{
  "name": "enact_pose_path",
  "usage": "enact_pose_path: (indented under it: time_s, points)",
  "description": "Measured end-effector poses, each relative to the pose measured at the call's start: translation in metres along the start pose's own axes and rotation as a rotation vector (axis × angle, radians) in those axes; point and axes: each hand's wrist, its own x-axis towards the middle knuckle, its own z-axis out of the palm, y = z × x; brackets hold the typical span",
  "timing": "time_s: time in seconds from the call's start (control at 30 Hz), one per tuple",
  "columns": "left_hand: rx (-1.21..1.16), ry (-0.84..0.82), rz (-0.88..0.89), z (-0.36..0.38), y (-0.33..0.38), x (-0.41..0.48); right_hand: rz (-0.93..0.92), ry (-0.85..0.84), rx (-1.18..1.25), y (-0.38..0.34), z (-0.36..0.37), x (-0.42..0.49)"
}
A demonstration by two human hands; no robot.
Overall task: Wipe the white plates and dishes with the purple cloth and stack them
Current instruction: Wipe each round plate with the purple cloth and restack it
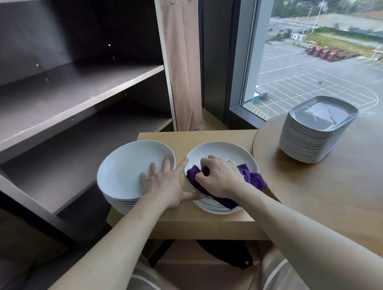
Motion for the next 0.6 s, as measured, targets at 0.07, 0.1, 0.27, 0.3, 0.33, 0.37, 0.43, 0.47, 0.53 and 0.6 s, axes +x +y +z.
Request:
enact_pose_path:
  time_s: [0.07, 0.1, 0.27, 0.3, 0.33, 0.37, 0.43, 0.47, 0.53, 0.6]
  points:
    - [-0.009, 0.011, 0.003, 0.002, 0.000, 0.001, 0.000, 0.051, -0.015, -0.004, 0.007, 0.007]
    - [-0.015, 0.017, 0.002, 0.003, -0.001, 0.001, -0.001, 0.081, -0.025, -0.006, 0.010, 0.010]
    - [-0.006, 0.009, -0.008, 0.006, -0.002, 0.004, -0.035, 0.163, -0.096, -0.005, 0.019, 0.026]
    - [-0.007, 0.008, -0.005, 0.007, -0.002, 0.005, -0.047, 0.176, -0.116, -0.003, 0.020, 0.029]
    - [-0.006, 0.007, -0.003, 0.007, -0.002, 0.005, -0.057, 0.195, -0.133, -0.001, 0.020, 0.031]
    - [-0.004, 0.006, -0.001, 0.007, -0.002, 0.005, -0.063, 0.215, -0.148, 0.001, 0.020, 0.034]
    - [-0.002, 0.008, -0.003, 0.008, -0.003, 0.005, -0.059, 0.244, -0.175, 0.003, 0.021, 0.041]
    - [-0.004, 0.012, -0.001, 0.009, -0.003, 0.005, -0.041, 0.255, -0.187, 0.004, 0.021, 0.044]
    - [-0.014, 0.018, 0.013, 0.009, -0.003, 0.005, 0.037, 0.274, -0.204, 0.005, 0.019, 0.050]
    - [-0.021, 0.015, 0.021, 0.009, -0.003, 0.002, 0.138, 0.278, -0.217, 0.006, 0.016, 0.054]
